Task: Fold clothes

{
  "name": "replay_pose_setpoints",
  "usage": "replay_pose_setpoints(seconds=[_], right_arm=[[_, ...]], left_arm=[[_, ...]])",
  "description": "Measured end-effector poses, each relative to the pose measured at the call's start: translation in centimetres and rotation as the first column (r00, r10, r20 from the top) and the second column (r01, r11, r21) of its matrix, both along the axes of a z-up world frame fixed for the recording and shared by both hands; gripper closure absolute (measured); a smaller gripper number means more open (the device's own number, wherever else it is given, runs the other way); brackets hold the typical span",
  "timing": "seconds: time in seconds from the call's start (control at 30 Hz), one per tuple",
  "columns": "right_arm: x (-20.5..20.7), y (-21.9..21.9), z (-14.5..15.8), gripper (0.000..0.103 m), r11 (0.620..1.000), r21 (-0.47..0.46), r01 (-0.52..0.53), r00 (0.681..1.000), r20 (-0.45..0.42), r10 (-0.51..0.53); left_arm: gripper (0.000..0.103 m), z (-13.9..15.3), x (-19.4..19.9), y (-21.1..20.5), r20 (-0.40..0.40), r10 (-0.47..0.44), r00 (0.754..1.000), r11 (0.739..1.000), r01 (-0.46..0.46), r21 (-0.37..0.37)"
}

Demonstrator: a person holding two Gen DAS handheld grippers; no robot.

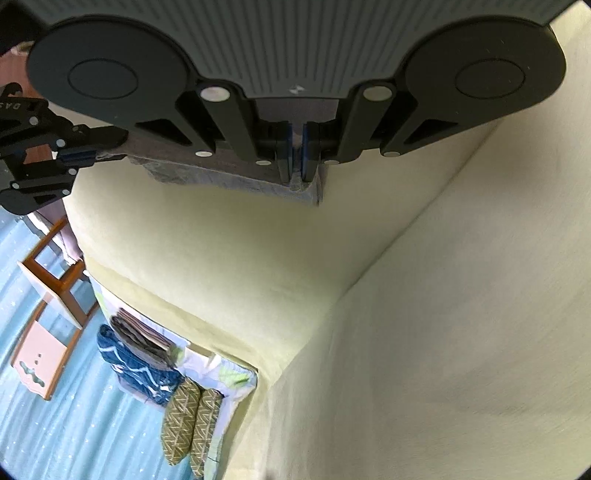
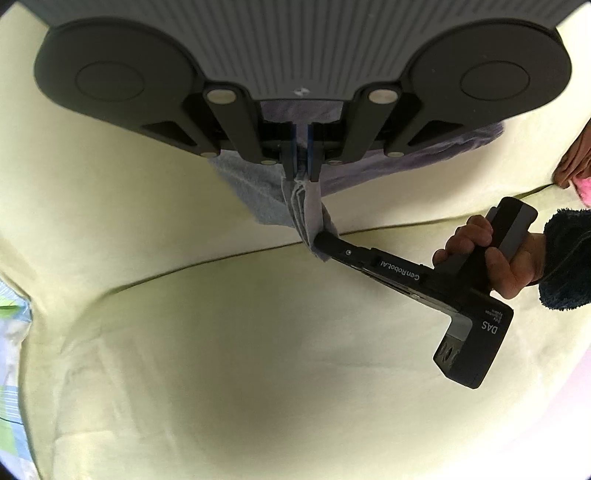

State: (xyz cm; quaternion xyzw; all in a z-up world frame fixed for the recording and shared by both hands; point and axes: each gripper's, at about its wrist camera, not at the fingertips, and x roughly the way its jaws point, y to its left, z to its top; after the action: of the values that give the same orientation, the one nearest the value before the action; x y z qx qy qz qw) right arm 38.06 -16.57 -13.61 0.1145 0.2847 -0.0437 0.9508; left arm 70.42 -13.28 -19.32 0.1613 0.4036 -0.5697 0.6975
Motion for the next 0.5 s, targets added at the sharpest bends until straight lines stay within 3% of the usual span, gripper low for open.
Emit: replay_pose_setpoints(seconds=[0.23,0.5], right_arm=[[-0.5,6.7,-1.3,0.1,0.997,-0.043,0.065,0.997,-0.033,-0.067],[0.0,10.6,-1.3,0.1,0.995,-0.041,0.092,0.995,-0.038,-0.094]], left_arm=[[0.102,-1.4,-0.2,5.4,-0.027,-0.066,0.997,0.997,0.065,-0.033],[0.102,-1.3,-0.8,9.2,0.005,-0.12,0.993,0.992,0.12,-0.026]])
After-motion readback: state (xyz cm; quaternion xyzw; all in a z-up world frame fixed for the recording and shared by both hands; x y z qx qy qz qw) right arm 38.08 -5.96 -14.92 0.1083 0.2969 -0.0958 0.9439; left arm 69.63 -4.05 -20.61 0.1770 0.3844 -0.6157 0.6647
